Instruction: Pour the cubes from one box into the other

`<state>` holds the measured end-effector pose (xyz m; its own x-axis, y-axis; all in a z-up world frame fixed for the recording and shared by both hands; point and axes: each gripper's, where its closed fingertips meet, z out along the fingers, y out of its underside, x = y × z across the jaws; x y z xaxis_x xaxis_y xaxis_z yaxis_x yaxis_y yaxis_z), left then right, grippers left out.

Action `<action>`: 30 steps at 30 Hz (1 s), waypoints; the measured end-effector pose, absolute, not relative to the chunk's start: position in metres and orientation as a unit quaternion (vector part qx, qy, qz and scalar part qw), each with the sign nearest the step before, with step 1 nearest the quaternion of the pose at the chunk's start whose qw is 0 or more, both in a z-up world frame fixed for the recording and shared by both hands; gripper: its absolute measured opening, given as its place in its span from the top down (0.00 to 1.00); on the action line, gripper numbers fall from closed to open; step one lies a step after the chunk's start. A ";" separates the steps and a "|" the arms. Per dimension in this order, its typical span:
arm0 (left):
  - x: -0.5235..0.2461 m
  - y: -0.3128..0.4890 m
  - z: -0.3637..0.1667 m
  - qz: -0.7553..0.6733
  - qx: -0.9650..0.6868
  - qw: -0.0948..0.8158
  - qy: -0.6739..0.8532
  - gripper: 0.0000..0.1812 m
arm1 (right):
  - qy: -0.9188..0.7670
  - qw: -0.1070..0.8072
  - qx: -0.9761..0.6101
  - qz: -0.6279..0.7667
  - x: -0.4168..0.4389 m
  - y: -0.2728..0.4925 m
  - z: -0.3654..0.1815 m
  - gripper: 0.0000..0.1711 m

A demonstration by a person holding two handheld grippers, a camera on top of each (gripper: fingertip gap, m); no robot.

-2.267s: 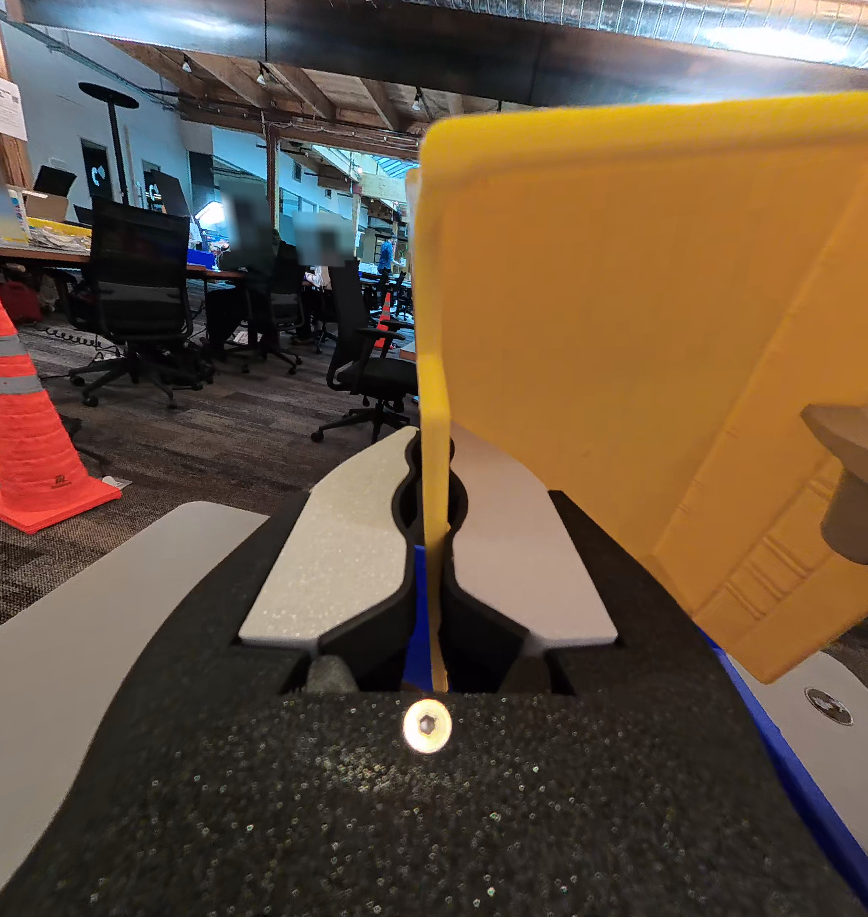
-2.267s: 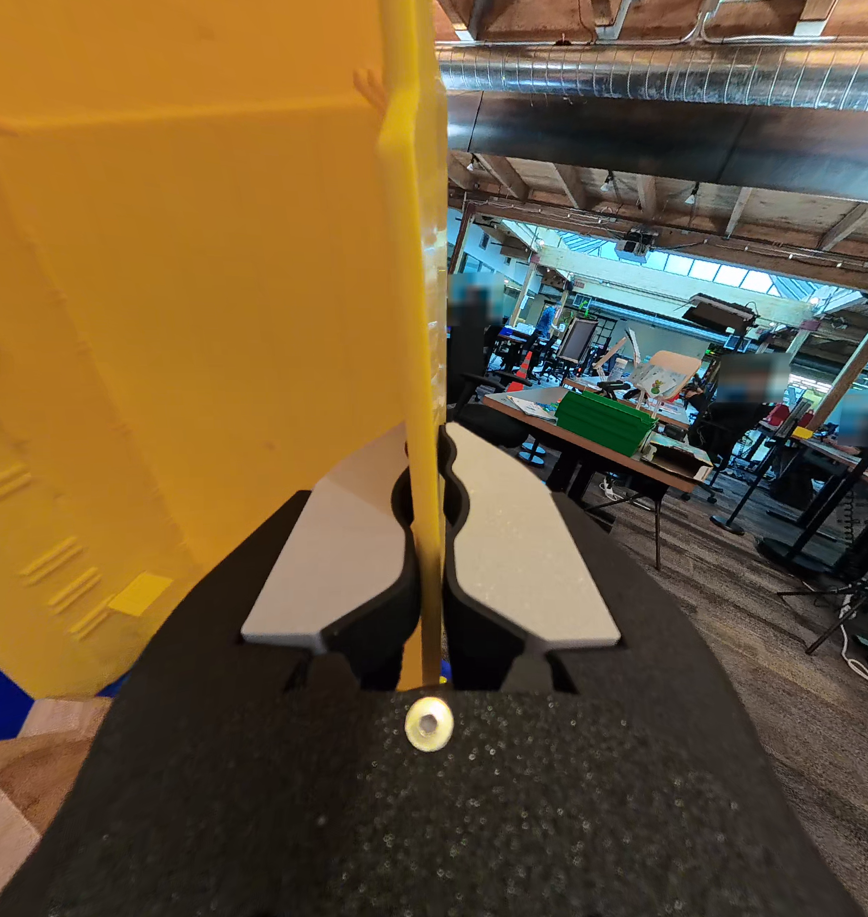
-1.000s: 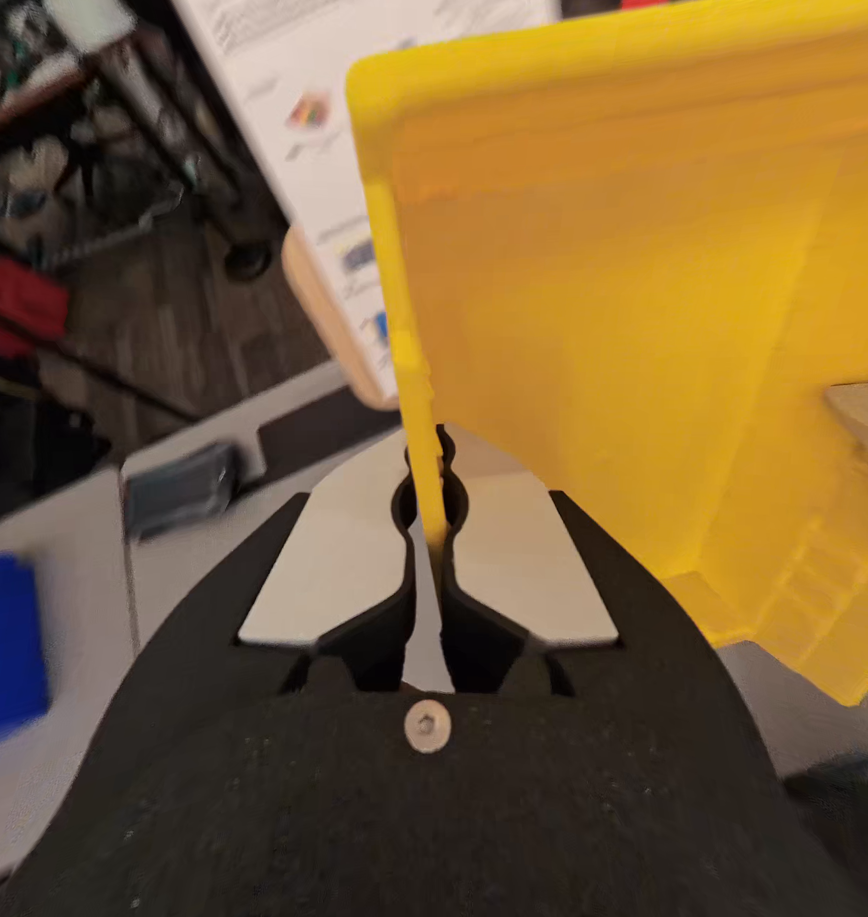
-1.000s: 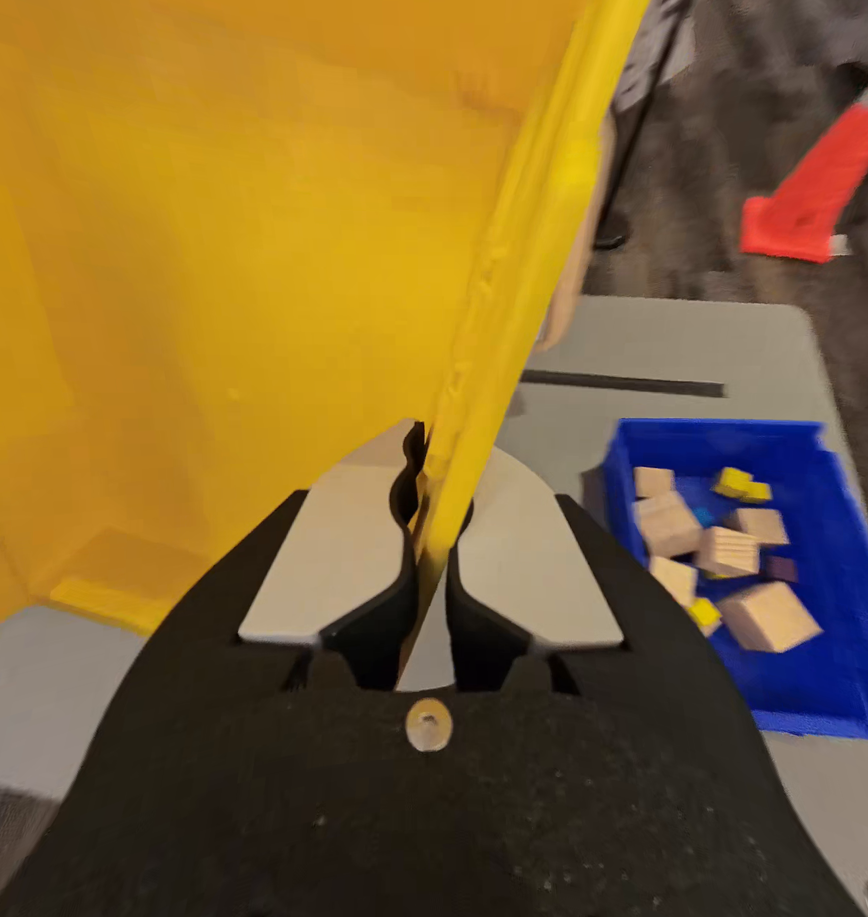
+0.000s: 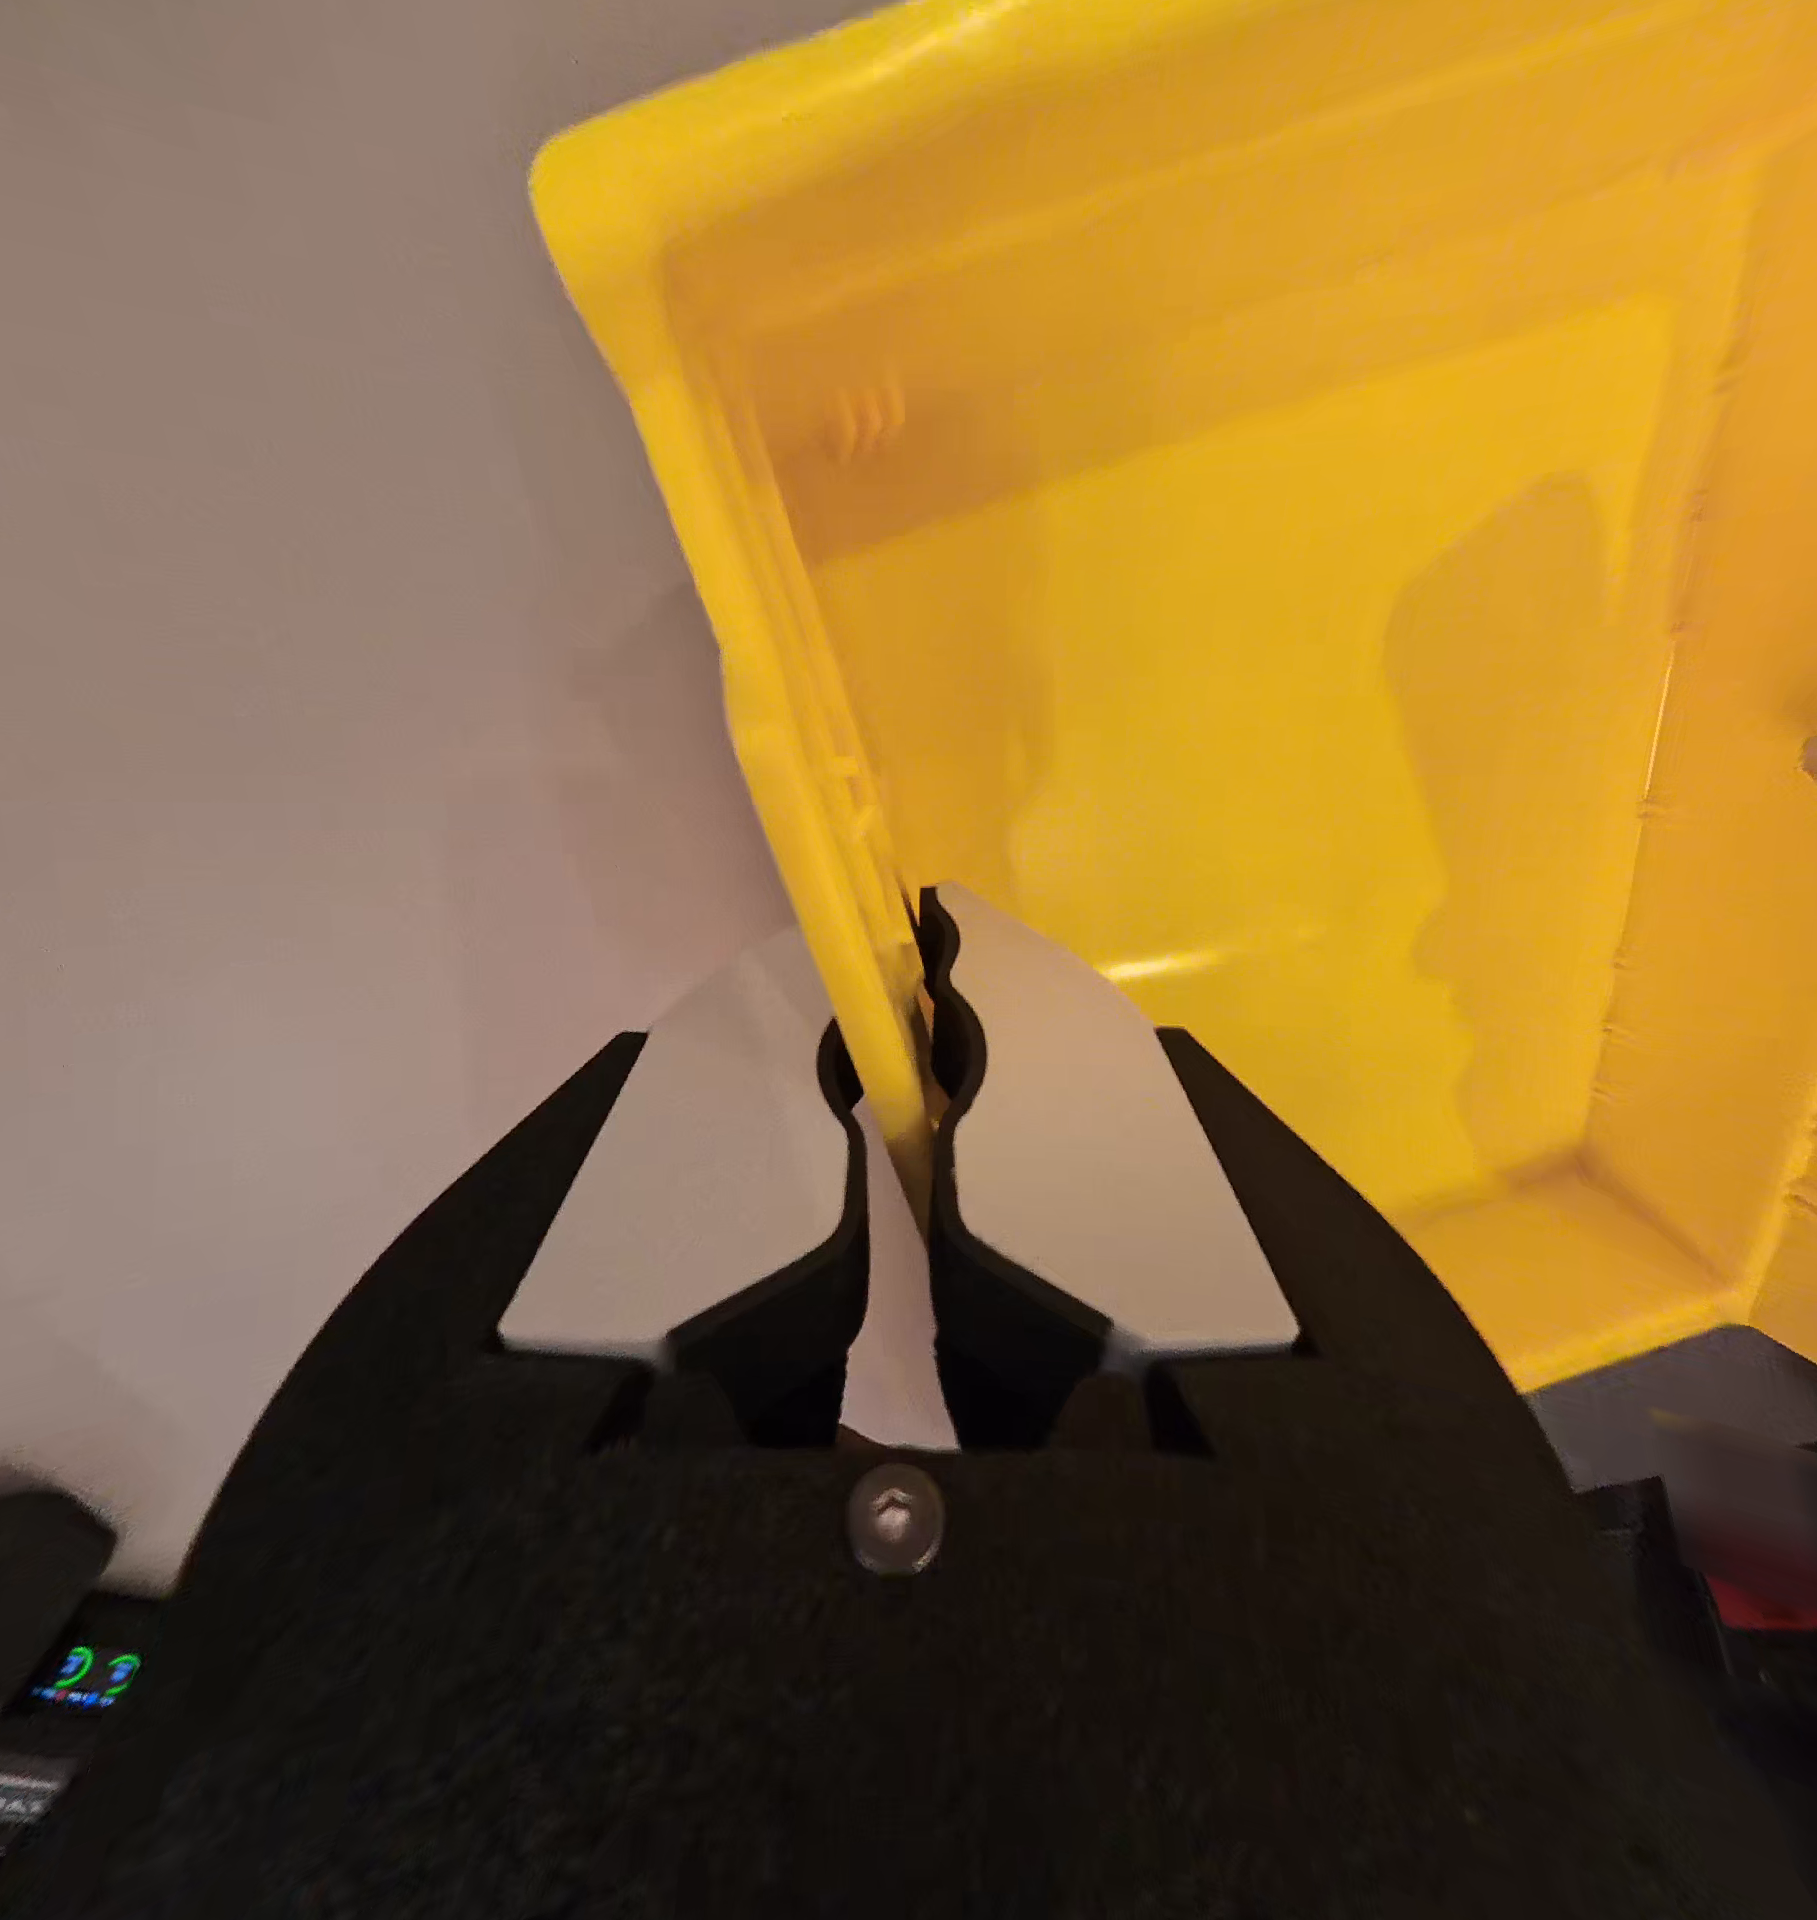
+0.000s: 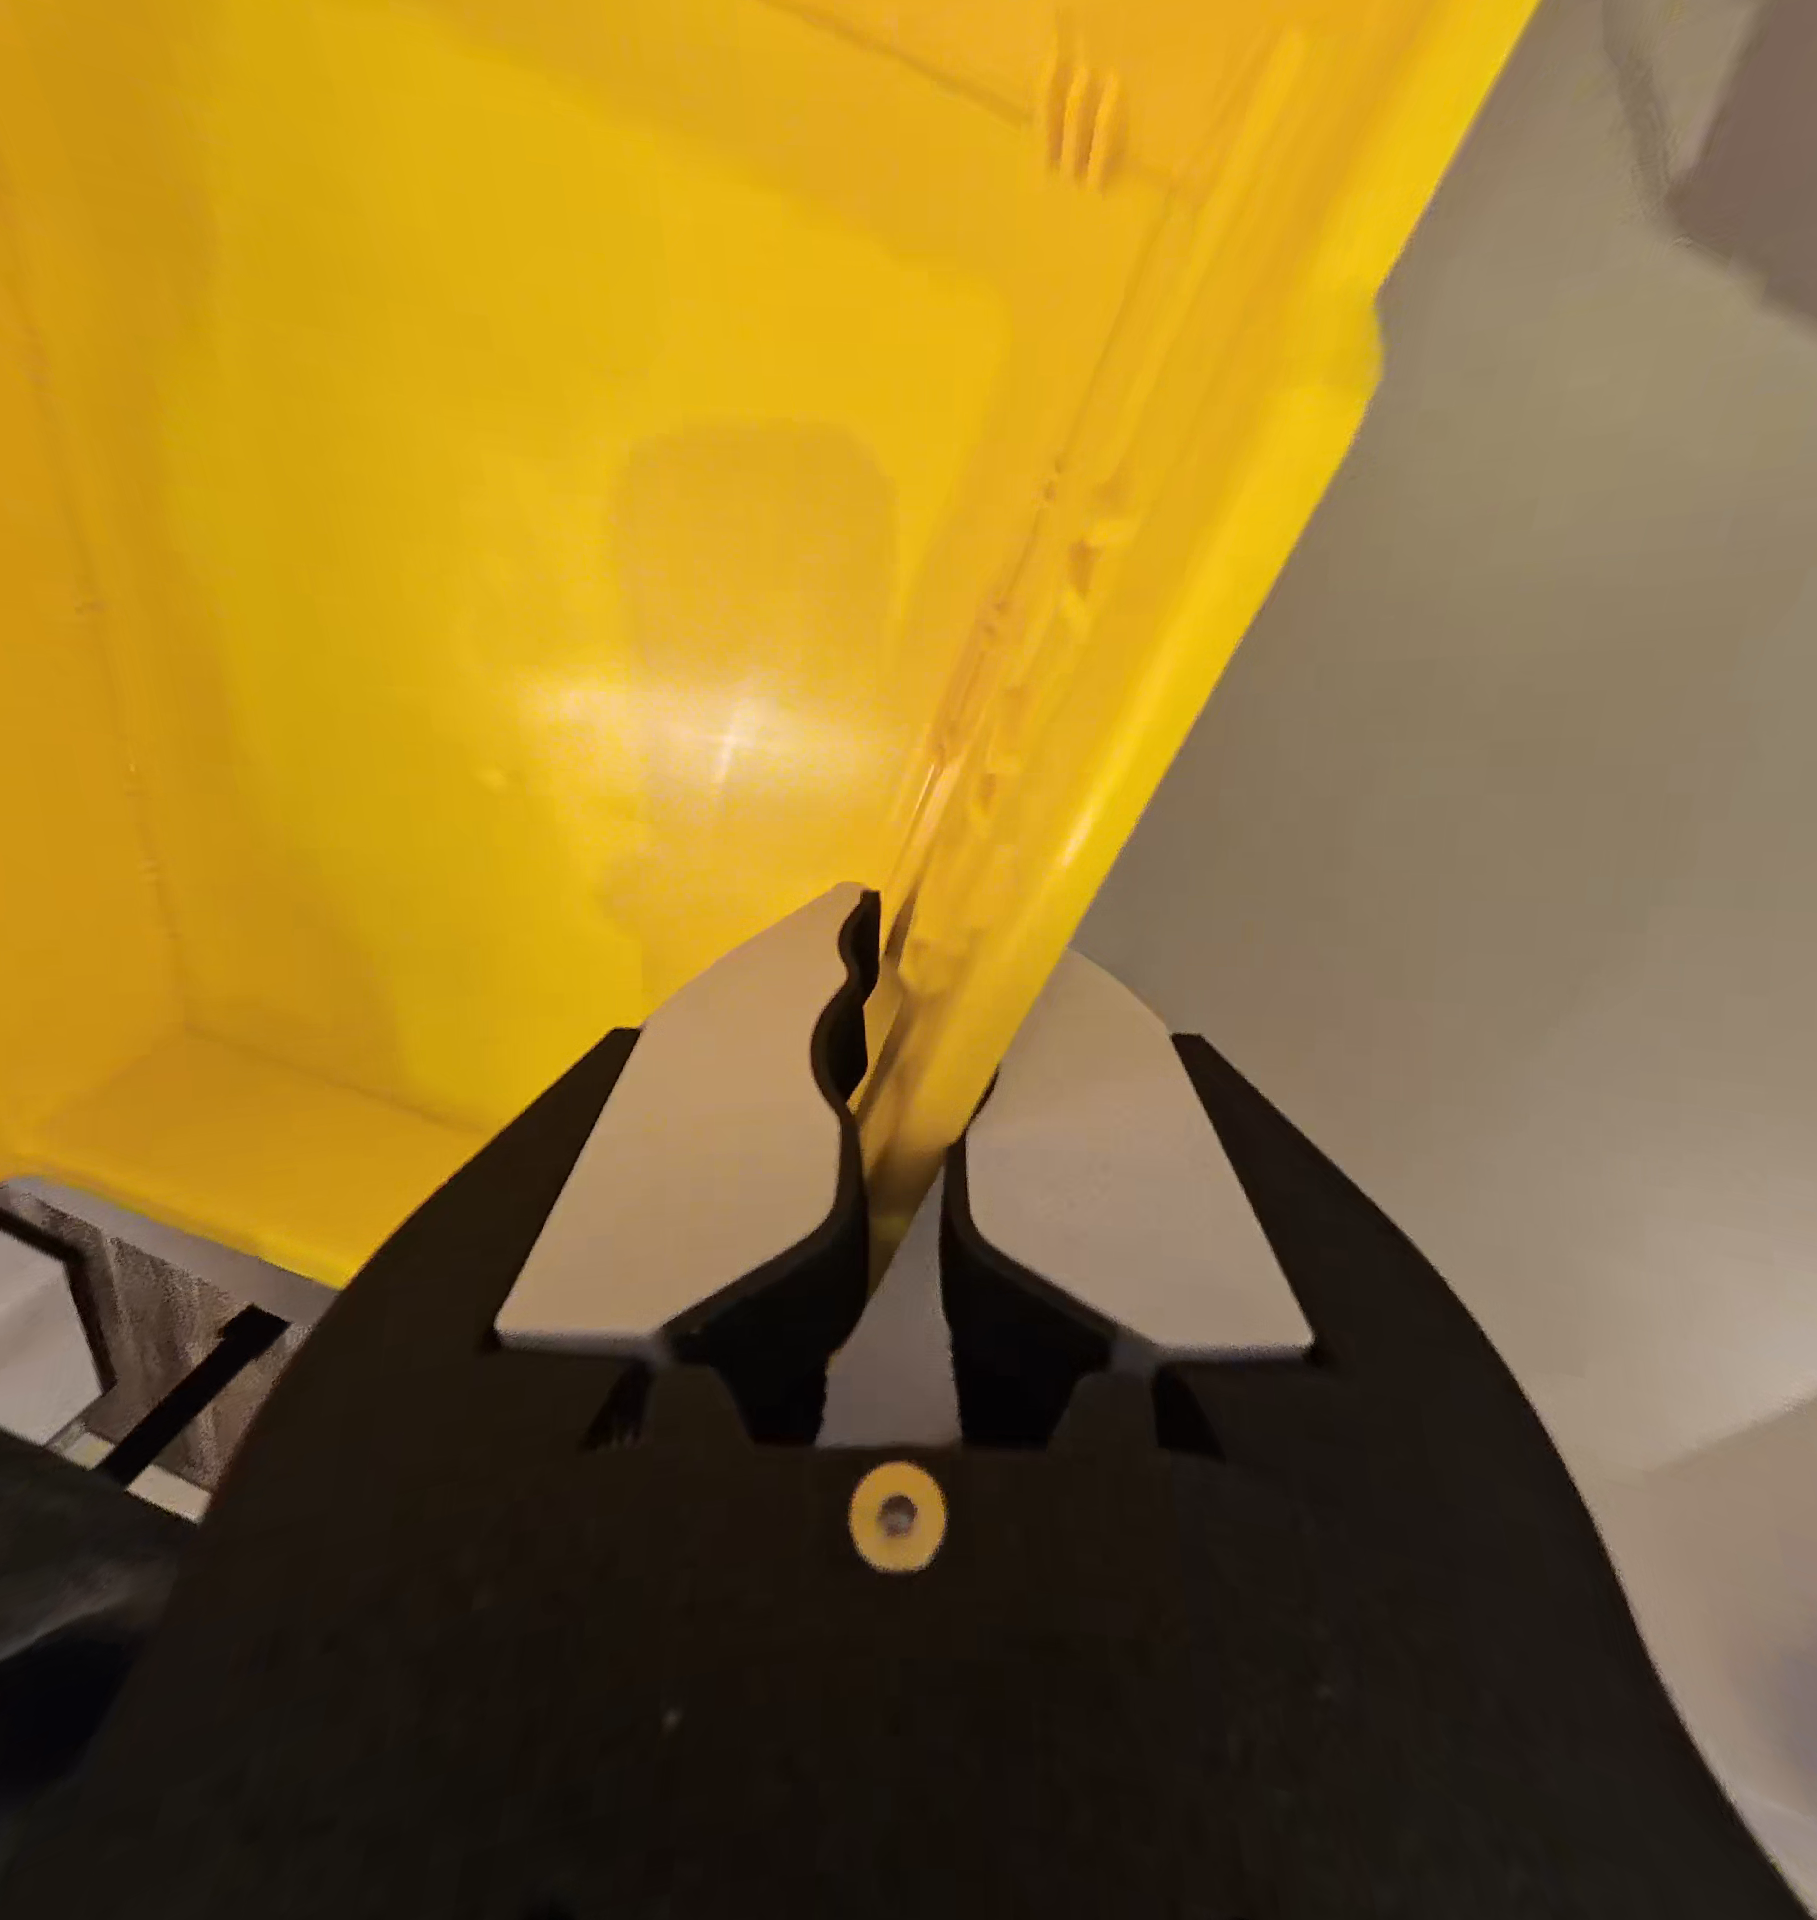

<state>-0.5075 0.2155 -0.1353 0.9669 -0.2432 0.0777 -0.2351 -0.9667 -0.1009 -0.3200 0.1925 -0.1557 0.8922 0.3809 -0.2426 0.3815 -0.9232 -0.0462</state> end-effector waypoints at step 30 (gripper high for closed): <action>-0.383 -0.035 -0.065 -0.217 -0.811 0.541 -0.053 0.67 | 0.120 -0.591 0.796 -0.061 0.150 0.004 -0.041 0.68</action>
<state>-0.3828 -0.0349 -0.0648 0.9003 -0.1493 0.4088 0.3205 -0.4081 -0.8548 0.1499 0.0036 -0.0408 0.9640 0.2622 0.0443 0.1182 -0.2733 -0.9546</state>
